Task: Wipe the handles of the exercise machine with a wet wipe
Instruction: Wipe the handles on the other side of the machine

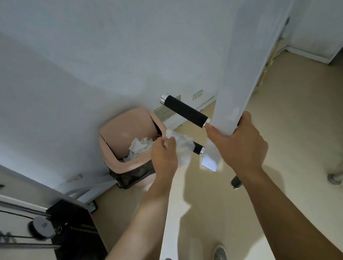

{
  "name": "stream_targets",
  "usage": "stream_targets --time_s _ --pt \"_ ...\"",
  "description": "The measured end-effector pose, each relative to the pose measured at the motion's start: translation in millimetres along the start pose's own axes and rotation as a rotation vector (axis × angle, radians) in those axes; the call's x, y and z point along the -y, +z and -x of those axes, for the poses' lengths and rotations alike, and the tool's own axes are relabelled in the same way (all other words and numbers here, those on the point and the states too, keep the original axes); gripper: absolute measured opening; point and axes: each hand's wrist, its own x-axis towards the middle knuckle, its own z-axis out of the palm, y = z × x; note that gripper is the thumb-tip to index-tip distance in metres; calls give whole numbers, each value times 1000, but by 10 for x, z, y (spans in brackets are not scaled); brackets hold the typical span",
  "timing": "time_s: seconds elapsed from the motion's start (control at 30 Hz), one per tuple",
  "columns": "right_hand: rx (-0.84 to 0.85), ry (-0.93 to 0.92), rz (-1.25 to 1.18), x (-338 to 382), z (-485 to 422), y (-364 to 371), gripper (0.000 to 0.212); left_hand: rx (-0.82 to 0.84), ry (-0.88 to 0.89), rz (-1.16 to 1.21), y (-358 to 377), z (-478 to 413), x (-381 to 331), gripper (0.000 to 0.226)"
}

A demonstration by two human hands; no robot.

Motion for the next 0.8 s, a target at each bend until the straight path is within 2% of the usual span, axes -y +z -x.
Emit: stream_targets --time_s 0.1,0.2,0.27,0.3,0.37,0.4,0.47,0.53,0.6,0.63,0.67,0.7,0.73,0.8 --pt "-14 -89 -183 -82 21 -27 67 -7 57 11 -295 56 -235 21" --pt "48 -191 -612 -186 16 -148 47 104 61 114 -593 93 -515 27" --pt "115 -70 -927 -176 -73 -284 33 200 41 190 -739 105 -721 27" --pt "144 51 -995 -142 -137 -354 29 258 19 243 -795 90 -834 26" --pt "265 248 -1017 -47 -306 -466 32 368 -6 333 -845 23 -1066 24" --pt "354 260 -1023 -12 -425 -495 37 422 -6 355 -834 -36 -1188 25" --pt "566 142 -1049 30 -718 -461 41 484 1 384 -765 -163 -1423 35" --pt "797 41 -1066 109 -1016 -351 32 501 30 362 -644 -270 -1624 43" --pt "974 25 -1005 271 -1207 -274 53 524 30 361 -514 -327 -1785 40" --pt "1049 9 -971 305 -1305 -184 73 526 10 378 -451 -366 -1821 38" --pt "1113 -7 -928 300 -1441 -57 94 522 -14 405 -404 -388 -1853 42" --pt "1147 -5 -889 316 -1512 25 101 519 -37 440 -381 -407 -1859 51" --pt "1169 18 -878 377 -1529 67 90 508 -56 486 -376 -422 -1842 55" --pt "1123 100 -826 572 -1468 11 40 488 -90 549 -420 -444 -1775 46"
